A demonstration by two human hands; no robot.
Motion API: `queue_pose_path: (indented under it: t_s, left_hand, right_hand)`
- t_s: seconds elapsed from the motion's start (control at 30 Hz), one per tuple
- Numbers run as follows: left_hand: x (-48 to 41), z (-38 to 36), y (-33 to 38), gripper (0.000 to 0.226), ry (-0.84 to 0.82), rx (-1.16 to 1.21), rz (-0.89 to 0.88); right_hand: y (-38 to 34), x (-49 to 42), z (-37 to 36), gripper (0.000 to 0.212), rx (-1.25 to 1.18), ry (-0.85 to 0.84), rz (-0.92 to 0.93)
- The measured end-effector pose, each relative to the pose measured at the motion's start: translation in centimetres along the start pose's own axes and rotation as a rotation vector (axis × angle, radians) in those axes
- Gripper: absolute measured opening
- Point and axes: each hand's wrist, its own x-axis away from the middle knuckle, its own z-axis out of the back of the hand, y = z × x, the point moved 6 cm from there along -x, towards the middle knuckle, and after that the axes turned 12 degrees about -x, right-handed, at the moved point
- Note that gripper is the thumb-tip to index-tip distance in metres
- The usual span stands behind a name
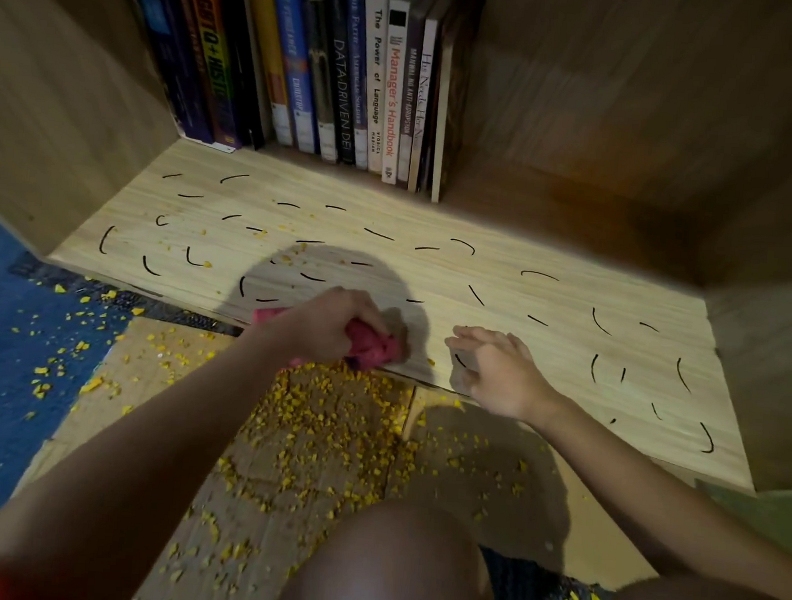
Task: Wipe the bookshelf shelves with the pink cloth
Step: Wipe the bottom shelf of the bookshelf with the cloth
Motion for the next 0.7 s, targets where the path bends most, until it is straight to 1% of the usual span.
queue_pose_path:
  t_s: [0.07,0.13,0.17,0.33,0.4,0.5,0.53,0.6,0.67,0.7]
  left_hand:
    - [-1.2,0.9,2.1,0.044,0.124,-0.028,-0.032]
    - [-2.4,0.8,4.0,0.047,0.169,-0.092,-0.030]
    - [-3.0,0.2,4.8,0.047,0.156,-0.120,-0.026]
    - [-3.2,-3.6,7.0,0.047,-0.017,-0.310,-0.045]
    - [-1.8,-3.9,6.5,0.048,-0.070,-0.270,-0.084]
    - [0.4,-4.2,5.1,0.043,-0.184,-0.077,-0.152]
    - [0.9,-3.9,4.9,0.042,-0.169,-0.014,-0.149]
    - [0.6,-3.0,4.9,0.045,-0.033,0.028,-0.122]
    - [-0.1,-2.3,5.7,0.051,0.086,-0.058,-0.067]
    - [-0.4,-2.3,6.2,0.053,0.098,-0.119,-0.035]
  right_hand:
    - [0.5,0.4,-0.2,0.045,0.013,0.025,-0.015]
    - [1.2,0.8,-0.5,0.045,0.027,0.039,-0.036]
    - [1.5,1.1,-0.7,0.045,0.034,0.040,-0.045]
    - [2.0,1.6,-1.2,0.054,0.011,0.028,-0.055]
    - [2.2,1.7,-1.1,0.056,0.007,0.030,-0.054]
    - [2.0,1.7,-1.2,0.056,0.013,0.031,-0.047]
    - [1.9,1.7,-1.2,0.056,0.014,0.037,-0.047]
    - [1.7,1.7,-1.2,0.057,0.025,0.044,-0.047]
    - [1.4,1.6,-1.2,0.058,0.043,0.043,-0.046]
    - [1.3,1.6,-1.3,0.058,0.052,0.043,-0.045]
